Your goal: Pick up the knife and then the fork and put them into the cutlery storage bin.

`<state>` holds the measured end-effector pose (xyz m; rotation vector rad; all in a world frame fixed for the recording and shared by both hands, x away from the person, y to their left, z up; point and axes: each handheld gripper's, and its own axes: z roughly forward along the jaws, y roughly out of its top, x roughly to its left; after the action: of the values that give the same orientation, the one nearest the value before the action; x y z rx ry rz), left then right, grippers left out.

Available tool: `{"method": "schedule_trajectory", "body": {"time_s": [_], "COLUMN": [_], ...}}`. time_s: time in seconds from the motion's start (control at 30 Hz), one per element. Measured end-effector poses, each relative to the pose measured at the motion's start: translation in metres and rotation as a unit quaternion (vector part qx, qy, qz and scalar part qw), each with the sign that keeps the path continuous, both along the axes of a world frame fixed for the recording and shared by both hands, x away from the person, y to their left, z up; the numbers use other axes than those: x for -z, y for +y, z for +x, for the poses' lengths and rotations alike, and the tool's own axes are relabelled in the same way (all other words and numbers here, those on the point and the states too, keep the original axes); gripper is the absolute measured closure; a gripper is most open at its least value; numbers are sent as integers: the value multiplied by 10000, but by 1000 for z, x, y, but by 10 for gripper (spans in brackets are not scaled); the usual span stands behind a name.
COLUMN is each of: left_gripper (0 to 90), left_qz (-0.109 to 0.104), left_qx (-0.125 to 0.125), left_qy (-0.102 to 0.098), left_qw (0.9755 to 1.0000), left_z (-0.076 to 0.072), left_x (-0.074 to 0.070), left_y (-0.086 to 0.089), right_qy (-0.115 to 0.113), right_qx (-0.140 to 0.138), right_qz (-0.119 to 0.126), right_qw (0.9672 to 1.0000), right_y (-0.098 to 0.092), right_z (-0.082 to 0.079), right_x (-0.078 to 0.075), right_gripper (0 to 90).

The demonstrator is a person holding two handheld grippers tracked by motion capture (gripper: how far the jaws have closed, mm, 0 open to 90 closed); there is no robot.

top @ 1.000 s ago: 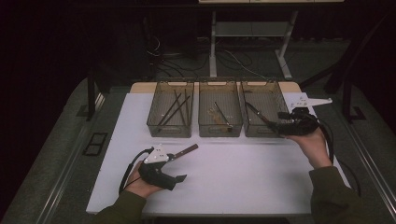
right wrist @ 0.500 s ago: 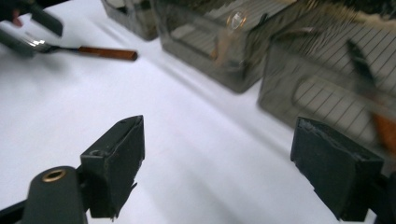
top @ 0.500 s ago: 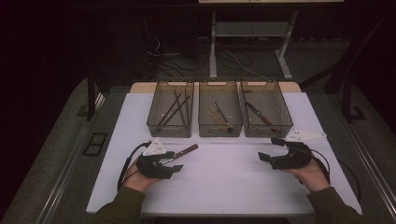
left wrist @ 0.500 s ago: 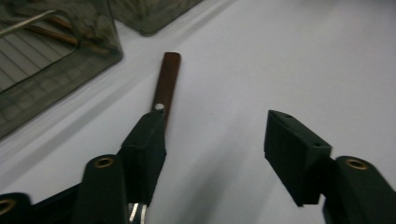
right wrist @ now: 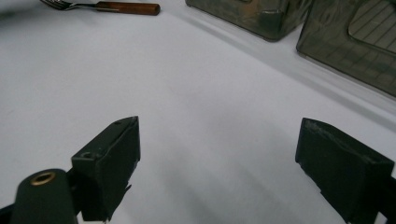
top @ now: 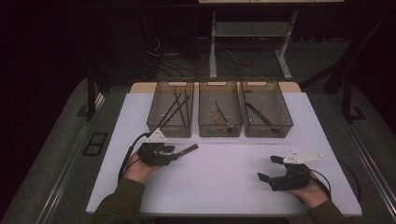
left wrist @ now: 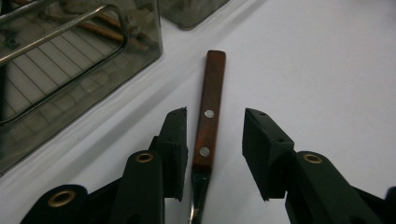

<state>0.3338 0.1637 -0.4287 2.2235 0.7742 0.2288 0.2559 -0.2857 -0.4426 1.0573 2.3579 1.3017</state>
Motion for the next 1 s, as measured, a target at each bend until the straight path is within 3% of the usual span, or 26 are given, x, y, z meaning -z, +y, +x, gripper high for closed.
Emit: {"method": "schedule_trajectory", "body": {"time_s": [0.23, 0.33, 0.53, 0.63, 0.9, 1.0], "left_gripper": [650, 664, 718, 743, 767, 767], "left_qz": [100, 314, 441, 593, 678, 588], "left_qx": [164, 198, 181, 280, 340, 405], "left_qy": [186, 138, 182, 85, 170, 246], "left_qw": [9996, 9992, 9987, 9978, 9970, 9971], "left_z": [4, 5, 7, 8, 8, 8], "left_x": [8, 11, 13, 11, 9, 9], "left_y": [-5, -9, -12, -13, -15, -13], "right_qy": [-12, -27, -42, -47, -50, -50], "right_qx": [15, 15, -4, -10, -47, -41], "right_qz": [38, 39, 43, 52, 66, 88], "right_qw": [10000, 10000, 10000, 10000, 10000, 9999], "right_y": [-1, -1, -1, -1, 0, -1], "right_z": [0, 0, 0, 1, 0, 1], "right_x": [-1, -1, -1, -2, -2, -3], "right_gripper": [141, 141, 141, 141, 141, 140]}}
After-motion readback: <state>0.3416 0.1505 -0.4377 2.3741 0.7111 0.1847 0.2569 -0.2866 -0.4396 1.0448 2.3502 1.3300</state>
